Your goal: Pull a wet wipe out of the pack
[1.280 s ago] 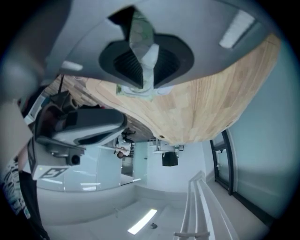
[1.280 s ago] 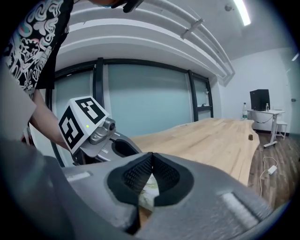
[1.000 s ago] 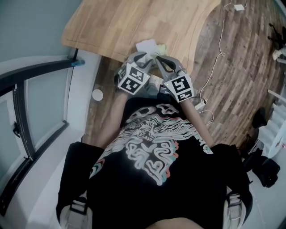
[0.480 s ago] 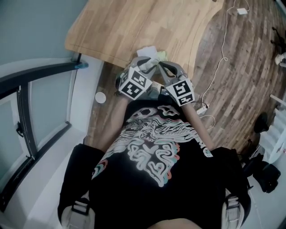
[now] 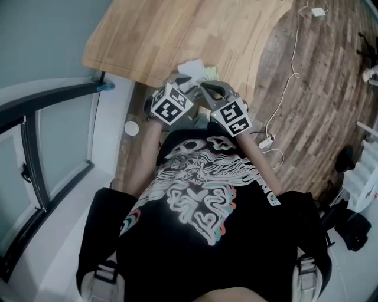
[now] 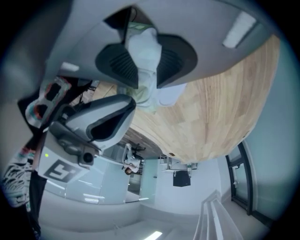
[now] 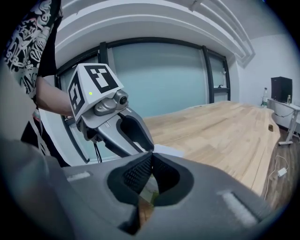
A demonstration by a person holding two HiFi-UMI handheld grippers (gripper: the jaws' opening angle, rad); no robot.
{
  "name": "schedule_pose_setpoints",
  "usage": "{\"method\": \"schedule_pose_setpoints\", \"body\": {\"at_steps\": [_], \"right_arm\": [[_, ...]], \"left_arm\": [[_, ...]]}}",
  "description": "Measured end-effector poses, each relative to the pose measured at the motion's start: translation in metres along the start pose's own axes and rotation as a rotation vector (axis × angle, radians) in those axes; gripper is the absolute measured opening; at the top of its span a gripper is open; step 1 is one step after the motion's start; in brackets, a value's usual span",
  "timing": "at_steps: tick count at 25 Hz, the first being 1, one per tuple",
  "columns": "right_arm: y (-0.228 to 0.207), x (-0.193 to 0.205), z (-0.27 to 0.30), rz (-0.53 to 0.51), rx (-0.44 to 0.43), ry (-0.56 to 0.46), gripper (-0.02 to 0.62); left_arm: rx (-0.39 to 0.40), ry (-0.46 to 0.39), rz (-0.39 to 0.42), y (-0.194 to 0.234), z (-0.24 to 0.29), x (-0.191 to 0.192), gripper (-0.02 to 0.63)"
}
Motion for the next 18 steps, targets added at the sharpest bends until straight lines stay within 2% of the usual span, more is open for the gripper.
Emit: {"method": "schedule_pose_setpoints", "body": {"at_steps": [6,12,14,18], "right_arm": [[0.0011,0.0019,0.0034,0.000,-0.020,0.026,0.000],[-0.0003,0.0014,0.0041,-0.007,-0.021,0.031,0.000],[-0.0006,0.0021,0.0044,-0.010,-0.023,0.035,0.000],[-0.0007,0.0027,0.0054,-0.013,-0.022,0.047,0.000]], "left_arm": [[0.036,0.061,0.089,-0.0025,0.0035,-0.0025,0.121],[0.049,0.075,0.107,-0.0015,0.0054,-0.0044,0.117],[0.043,0.091,0.121,-0.0015,0.0056,-0.0047,0.113],[0.002,0.135,0.207,-0.0003,0.0067,-0.0044,0.064]]}}
Point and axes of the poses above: the fingertips, and each gripper's own axes: z forward along the fingers, y to its left, x out of its underside, the point moved 4 cm from there along -z, backward along the fingers, and after that the axes turned 8 degrees about y, right-handed, at the moved point
